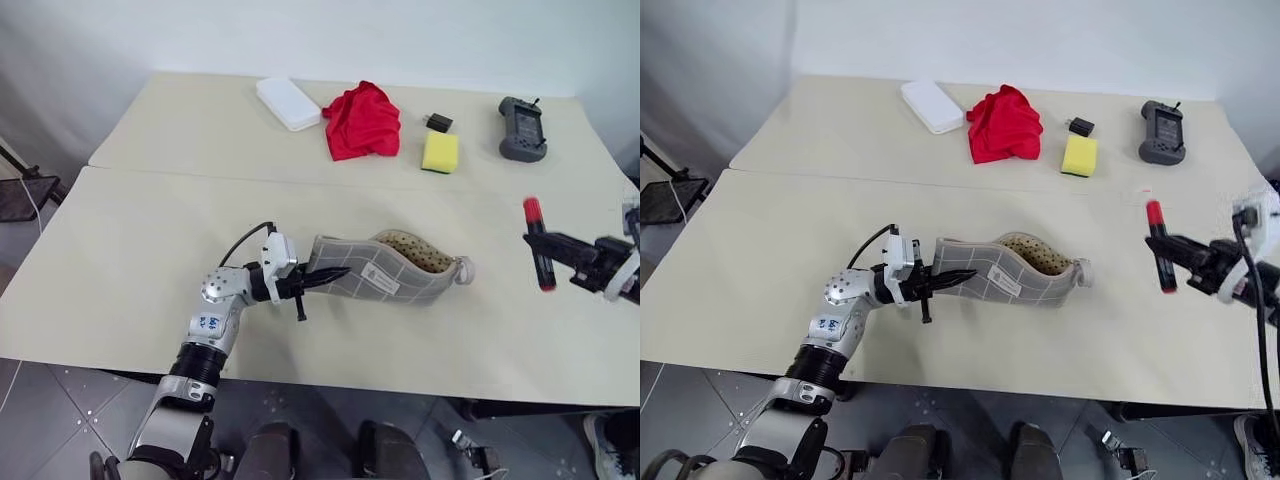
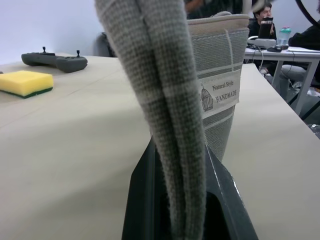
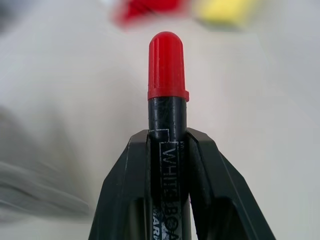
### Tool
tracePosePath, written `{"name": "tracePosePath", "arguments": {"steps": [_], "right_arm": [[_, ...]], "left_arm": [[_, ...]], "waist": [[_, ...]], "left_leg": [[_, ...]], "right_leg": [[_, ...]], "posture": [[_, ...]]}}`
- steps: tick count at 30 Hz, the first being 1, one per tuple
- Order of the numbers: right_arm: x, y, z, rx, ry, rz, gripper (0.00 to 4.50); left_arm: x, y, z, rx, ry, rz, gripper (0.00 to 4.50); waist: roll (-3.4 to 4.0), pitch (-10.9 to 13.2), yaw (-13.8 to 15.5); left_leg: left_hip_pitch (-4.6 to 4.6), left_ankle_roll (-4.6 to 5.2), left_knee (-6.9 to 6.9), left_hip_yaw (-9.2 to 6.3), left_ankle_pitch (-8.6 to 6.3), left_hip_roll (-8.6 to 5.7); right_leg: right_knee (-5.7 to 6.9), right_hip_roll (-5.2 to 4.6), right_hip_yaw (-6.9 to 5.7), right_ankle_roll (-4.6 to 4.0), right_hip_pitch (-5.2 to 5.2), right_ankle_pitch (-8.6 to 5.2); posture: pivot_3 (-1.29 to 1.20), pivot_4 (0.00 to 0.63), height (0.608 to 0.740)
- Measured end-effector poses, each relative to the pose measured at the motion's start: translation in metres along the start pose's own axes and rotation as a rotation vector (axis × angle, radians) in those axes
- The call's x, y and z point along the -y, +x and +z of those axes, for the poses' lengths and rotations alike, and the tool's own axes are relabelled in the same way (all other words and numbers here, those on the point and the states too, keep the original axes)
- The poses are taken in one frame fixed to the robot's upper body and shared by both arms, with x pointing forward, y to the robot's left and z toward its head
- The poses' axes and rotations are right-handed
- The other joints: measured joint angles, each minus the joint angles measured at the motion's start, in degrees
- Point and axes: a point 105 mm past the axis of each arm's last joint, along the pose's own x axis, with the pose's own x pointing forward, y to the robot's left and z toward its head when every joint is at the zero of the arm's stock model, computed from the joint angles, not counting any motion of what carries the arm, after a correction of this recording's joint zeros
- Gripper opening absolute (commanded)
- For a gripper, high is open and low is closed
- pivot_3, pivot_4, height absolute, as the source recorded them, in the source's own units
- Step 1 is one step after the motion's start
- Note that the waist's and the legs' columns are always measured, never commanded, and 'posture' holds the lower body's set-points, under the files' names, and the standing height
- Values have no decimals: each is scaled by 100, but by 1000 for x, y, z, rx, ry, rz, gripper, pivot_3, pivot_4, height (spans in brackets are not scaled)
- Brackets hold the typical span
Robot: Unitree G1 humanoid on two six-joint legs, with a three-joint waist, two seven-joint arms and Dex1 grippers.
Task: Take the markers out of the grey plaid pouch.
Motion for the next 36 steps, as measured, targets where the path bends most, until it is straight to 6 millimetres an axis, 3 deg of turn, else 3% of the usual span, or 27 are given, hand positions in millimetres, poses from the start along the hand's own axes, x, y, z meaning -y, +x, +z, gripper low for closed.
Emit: {"name": "tracePosePath", "arguments": {"steps": [5,8,9,10,15,18,21,23,26,31,33,36], "right_arm": [[32,5,-48,-201,-71,-183,617],[35,12,-62,-217,-88,-199,617],[36,12,-60,-210,-103,-203,617],[37,12,-58,-206,-105,-204,1339],[38,13,-50,-155,-125,-175,2898],[31,5,-24,-22,-184,-84,3838],[18,-15,16,148,-262,19,3838],[8,-24,32,205,-339,59,3838],[-14,-30,39,259,-382,142,3261],[-41,-47,29,223,-493,248,1656],[-49,-44,27,210,-525,270,1031],[-94,-25,39,244,-597,403,19]], "left_arm": [[2,2,0,7,10,-4,0],[2,3,2,16,25,-5,0],[2,3,2,16,27,-5,0],[2,4,2,17,30,-4,0],[1,4,3,22,54,11,0],[-1,4,4,25,67,29,0],[-4,4,7,36,101,60,0],[-6,4,10,44,127,80,0],[-14,6,14,65,185,127,0],[-24,-1,18,75,279,189,0],[-24,-3,14,69,280,197,0],[-15,3,5,57,283,148,0]], "waist": [[0,0,-66],[6,-3,-76],[7,-4,-81],[7,-4,-85],[8,-4,-72],[9,-4,-76],[9,-4,-75],[8,-4,-77],[8,-4,-59],[8,-3,-23],[8,-3,-23],[9,-4,-89]], "left_leg": [[1,0,0,1,0,1],[1,0,0,2,0,1],[2,0,1,2,0,2],[2,0,1,1,0,2],[-1,0,0,-1,0,0],[0,0,-1,2,1,0],[0,0,0,1,0,1],[2,0,0,0,0,2],[0,0,0,-5,1,2],[1,2,-1,-1,-1,-3],[1,4,0,1,0,-2],[9,4,1,-36,1,6]], "right_leg": [[2,0,2,0,0,0],[1,0,2,0,0,0],[1,0,2,0,0,0],[0,1,2,0,1,0],[-3,0,1,0,1,0],[-6,0,2,3,1,1],[-6,1,1,3,1,1],[-6,1,1,3,4,1],[-5,1,0,3,2,1],[-14,0,3,8,6,5],[-14,-1,9,10,4,9],[-12,1,18,2,2,14]], "posture": [[0,150,740],[0,150,740],[0,150,740],[0,150,740],[0,150,740],[0,150,740],[0,150,740],[0,150,740],[0,150,740],[0,150,740],[0,150,740],[0,150,740]]}}
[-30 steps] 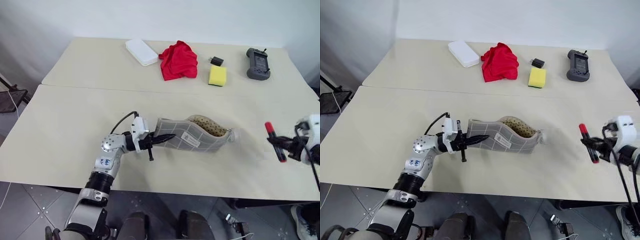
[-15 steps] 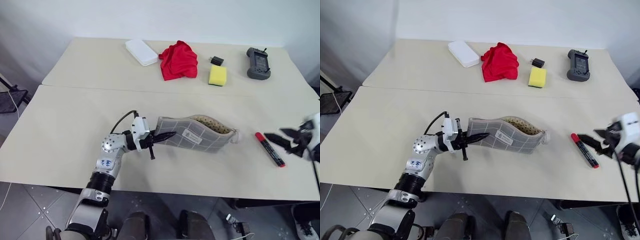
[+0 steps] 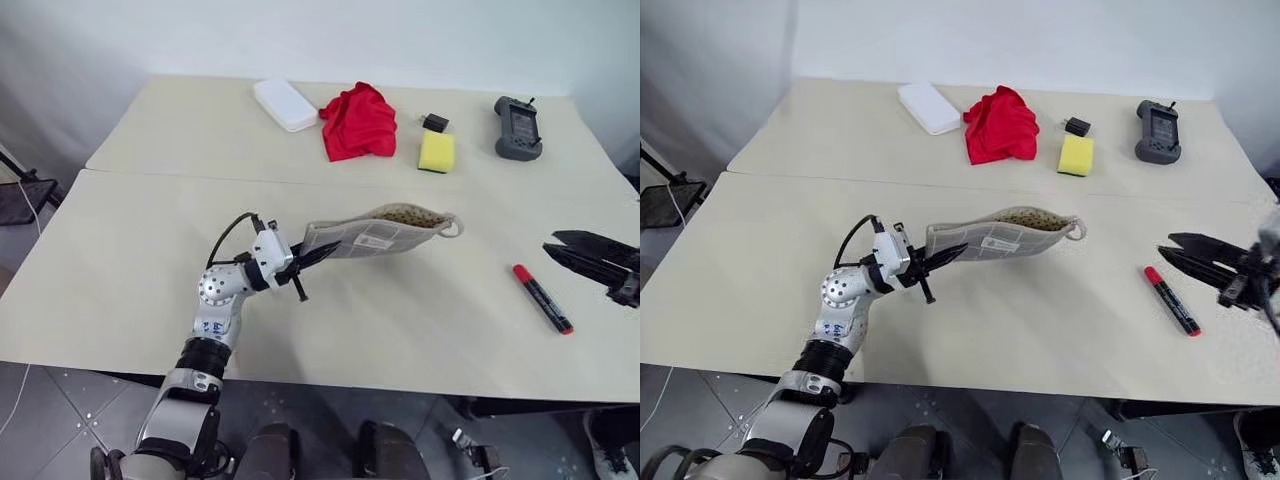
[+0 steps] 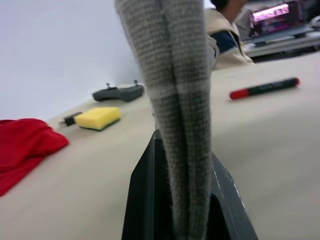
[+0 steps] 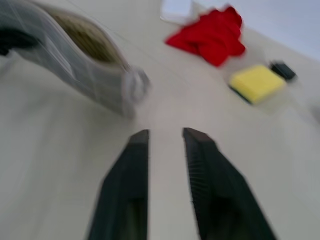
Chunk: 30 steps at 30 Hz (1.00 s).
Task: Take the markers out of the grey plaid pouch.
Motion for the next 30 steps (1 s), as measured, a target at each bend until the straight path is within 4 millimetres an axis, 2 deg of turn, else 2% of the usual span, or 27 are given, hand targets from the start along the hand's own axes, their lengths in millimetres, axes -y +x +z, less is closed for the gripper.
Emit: {"name": "tracePosePath", "arguments": {"steps": [2,4,8,12,16,18,22,25,26,27,30], "right_arm": [[-23,30,14,20,-37,138,19],[-42,48,20,17,-40,242,19],[-48,69,21,-27,-16,289,19],[-45,84,4,-118,-3,271,19],[-41,92,-20,-233,2,232,19],[-44,95,-31,-287,-7,245,19],[-53,103,-35,-310,-27,279,19],[-56,110,-38,-379,-120,295,538],[-57,113,-40,-402,-152,301,950],[-56,116,-39,-396,-170,296,1167],[-53,153,-20,-312,-206,262,2175]], "left_arm": [[9,9,-2,16,-22,-32,0],[18,17,-2,28,-40,-64,0],[18,13,-4,14,-40,-76,0],[22,10,-7,5,-52,-80,0],[21,10,-8,3,-53,-79,0],[21,10,-8,0,-56,-79,0],[20,8,-9,-5,-78,-75,0],[22,8,-8,-3,-107,-89,0],[23,8,-8,-4,-115,-92,0],[24,8,-9,-8,-122,-93,0],[26,6,-11,-9,-135,-96,0]], "waist": [[0,0,-17],[-3,2,2],[-3,2,16],[-3,2,11],[-3,1,0],[-3,1,0],[-2,1,-7],[-1,0,-16],[-1,0,-17],[-2,1,-17],[-1,1,-84]], "left_leg": [[1,-1,1,-2,0,4],[-6,-1,2,-15,0,4],[-14,2,5,-22,0,-3],[-15,2,4,-21,0,-9],[-15,2,5,-19,0,-8],[-15,2,4,-18,0,-8],[-15,2,5,-17,0,-7],[-14,1,5,-17,1,-7],[-14,1,5,-17,1,-6],[-15,1,6,-17,0,-6],[-11,-1,5,-7,5,-5]], "right_leg": [[1,1,0,-1,-2,1],[-3,1,-11,-1,-2,1],[-10,-6,-15,2,1,3],[-11,-4,-17,3,0,3],[-10,-3,-17,3,0,3],[-10,-2,-17,3,-1,3],[-9,-2,-16,3,-1,3],[-7,-1,-14,3,-2,3],[-7,1,-15,3,-2,3],[-8,1,-15,3,-2,3],[-1,2,-8,1,-8,5]], "posture": [[0,150,740],[0,150,740],[0,150,740],[0,150,740],[0,150,740],[0,150,740],[0,150,740],[0,150,740],[0,150,740],[0,150,740],[0,150,740]]}}
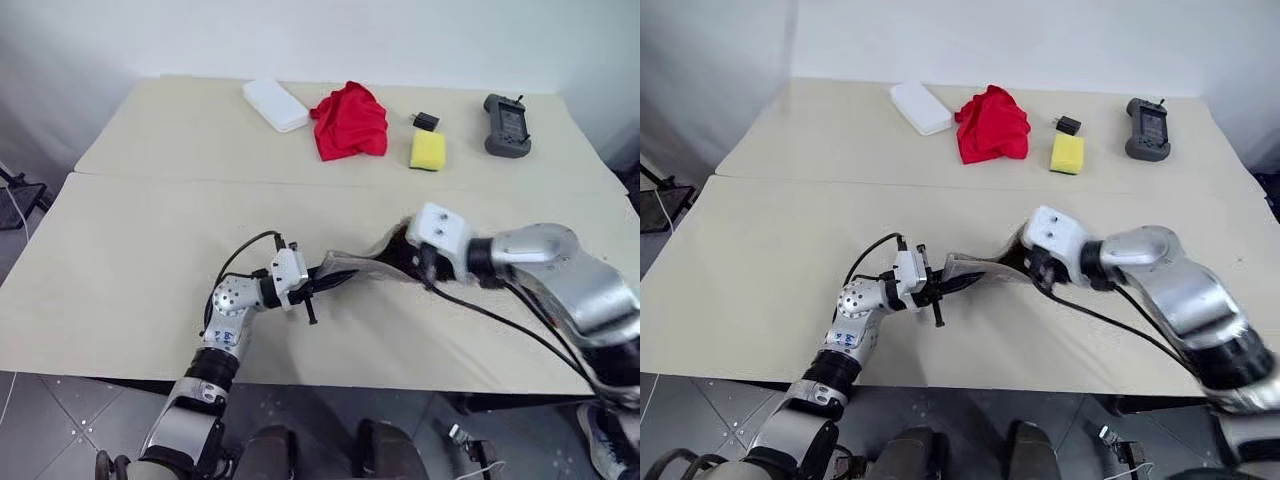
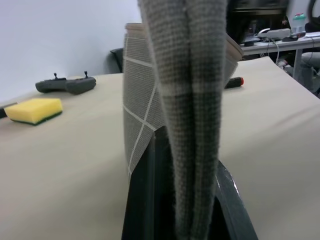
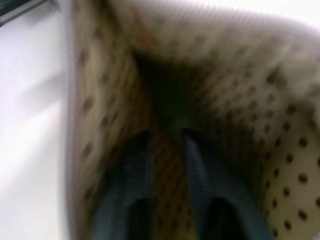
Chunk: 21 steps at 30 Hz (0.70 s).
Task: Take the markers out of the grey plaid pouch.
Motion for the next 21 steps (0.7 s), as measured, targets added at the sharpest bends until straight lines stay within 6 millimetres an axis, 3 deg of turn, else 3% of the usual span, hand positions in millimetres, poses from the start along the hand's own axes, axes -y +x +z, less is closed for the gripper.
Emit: {"name": "tracePosePath", "arguments": {"steps": [3,7,12,21], "right_arm": [[8,17,23,8,-122,0,3297],[11,24,21,-25,-156,37,4347],[17,36,18,-112,-322,109,4347],[15,38,1,-198,-477,277,4347]], "left_arm": [[-5,2,3,14,-22,11,0],[-8,0,4,11,-52,5,0],[-8,3,4,-1,-92,-24,0],[-5,4,3,-8,-124,-53,0]], "waist": [[0,0,19],[0,0,65],[1,0,24],[0,0,-55]], "left_leg": [[-5,-5,-5,-8,3,-1],[-10,-3,-3,3,3,-8],[-6,-5,-3,35,4,-2],[-6,-6,-5,36,4,0]], "right_leg": [[2,1,-10,-2,-3,-1],[0,-2,-15,-1,-1,-1],[2,3,-15,-1,0,-1],[2,3,-15,-1,0,-1]], "posture": [[0,150,740],[0,150,740],[0,150,740],[0,150,740]]}}
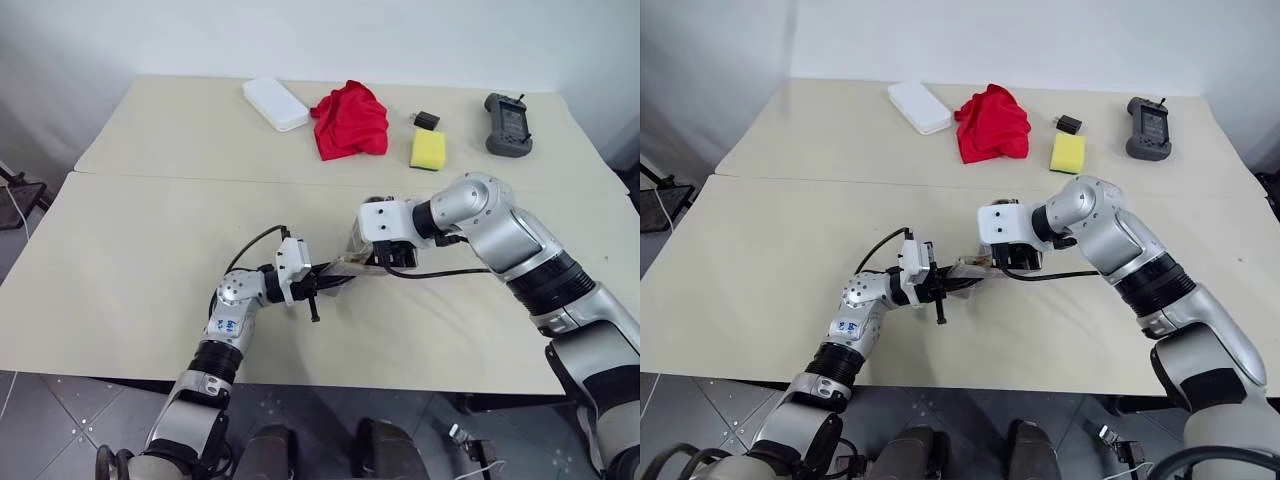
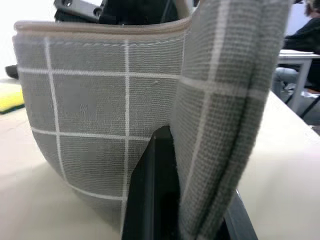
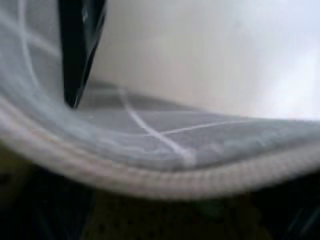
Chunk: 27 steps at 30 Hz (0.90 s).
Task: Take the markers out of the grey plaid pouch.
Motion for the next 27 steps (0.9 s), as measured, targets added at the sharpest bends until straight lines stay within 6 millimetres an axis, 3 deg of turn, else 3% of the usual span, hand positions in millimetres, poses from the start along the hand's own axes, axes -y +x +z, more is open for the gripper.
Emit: {"name": "tracePosePath", "arguments": {"steps": [7,11,15,19,23,27], "right_arm": [[0,11,-1,-2,-47,82,4347],[16,36,1,17,-74,-29,4347],[15,42,-3,39,-46,-27,4347],[9,45,-7,61,-35,-14,3503],[5,45,-8,82,-46,-12,2159],[-8,28,-10,135,-75,-37,937]], "left_arm": [[-2,-3,-1,-8,-16,12,0],[-10,-15,-1,-25,-33,62,0],[-11,-17,-2,-31,-47,69,0],[-11,-16,-3,-33,-62,68,0],[-11,-16,-3,-33,-63,67,0],[-10,-16,2,-18,-43,72,0]], "waist": [[0,0,-41],[0,0,-158],[1,-1,-177],[3,-2,-175],[3,-2,-179],[2,-1,-120]], "left_leg": [[3,-1,0,1,1,4],[12,-9,-1,-3,6,7],[18,-12,0,-35,7,9],[18,-11,0,-43,7,9],[18,-11,0,-42,7,9],[11,-11,0,-55,7,12]], "right_leg": [[0,1,0,0,0,0],[16,0,4,-2,2,-1],[23,1,7,-5,4,-2],[23,1,8,-5,4,-2],[23,1,9,-5,4,-2],[17,-4,4,-5,3,-2]], "posture": [[0,150,740],[0,150,740],[0,150,740],[0,150,740],[0,150,740],[0,150,740]]}}
